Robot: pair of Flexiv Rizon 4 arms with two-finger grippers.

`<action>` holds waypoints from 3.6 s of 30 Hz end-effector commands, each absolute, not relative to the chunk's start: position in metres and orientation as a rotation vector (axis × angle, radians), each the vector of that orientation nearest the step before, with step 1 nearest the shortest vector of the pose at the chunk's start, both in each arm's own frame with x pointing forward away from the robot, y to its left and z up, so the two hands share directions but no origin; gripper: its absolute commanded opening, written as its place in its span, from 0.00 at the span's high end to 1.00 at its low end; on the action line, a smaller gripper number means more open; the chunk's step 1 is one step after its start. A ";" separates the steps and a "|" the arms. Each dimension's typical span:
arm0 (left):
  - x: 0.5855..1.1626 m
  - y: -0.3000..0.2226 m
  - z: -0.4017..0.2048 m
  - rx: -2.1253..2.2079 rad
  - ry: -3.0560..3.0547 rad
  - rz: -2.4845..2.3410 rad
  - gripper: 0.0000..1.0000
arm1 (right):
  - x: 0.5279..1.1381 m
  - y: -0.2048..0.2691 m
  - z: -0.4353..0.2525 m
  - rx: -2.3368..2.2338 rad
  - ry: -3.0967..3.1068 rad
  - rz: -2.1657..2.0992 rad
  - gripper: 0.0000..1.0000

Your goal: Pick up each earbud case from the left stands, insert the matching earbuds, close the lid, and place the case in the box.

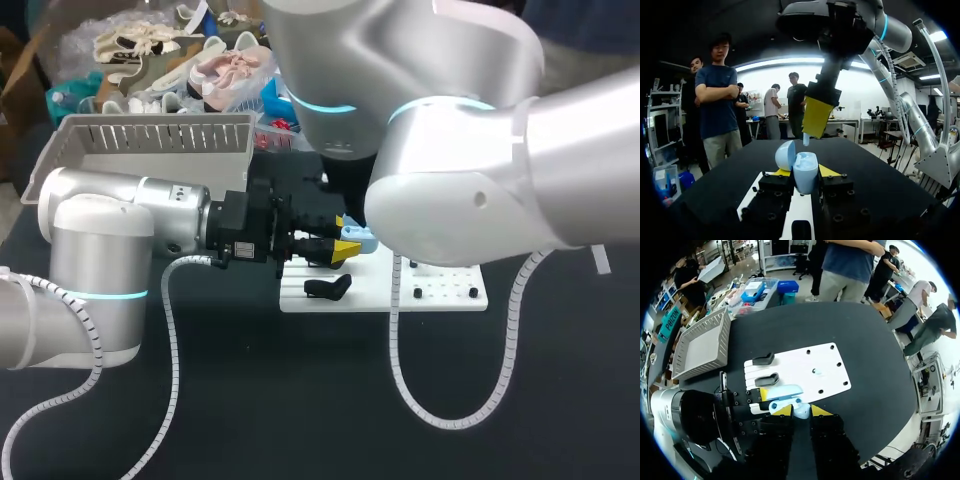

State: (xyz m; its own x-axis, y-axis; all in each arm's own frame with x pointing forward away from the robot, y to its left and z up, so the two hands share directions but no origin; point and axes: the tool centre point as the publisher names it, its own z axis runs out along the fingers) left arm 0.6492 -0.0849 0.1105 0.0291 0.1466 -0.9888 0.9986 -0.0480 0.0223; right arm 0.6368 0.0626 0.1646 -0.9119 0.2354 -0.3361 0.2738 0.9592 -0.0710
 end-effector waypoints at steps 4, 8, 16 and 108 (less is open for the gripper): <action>0.649 -0.085 0.110 1.364 1.277 -1.149 1.00 | 0.640 0.064 0.161 0.370 2.788 -0.172 1.00; 0.649 -0.085 0.110 1.364 1.277 -1.149 1.00 | 0.640 0.065 0.159 0.369 2.794 -0.174 1.00; 0.649 -0.085 0.110 1.364 1.277 -1.149 1.00 | 0.639 0.064 0.157 0.369 2.801 -0.182 1.00; 0.649 -0.085 0.110 1.364 1.277 -1.149 1.00 | 0.634 0.067 0.190 0.437 2.756 -0.051 0.55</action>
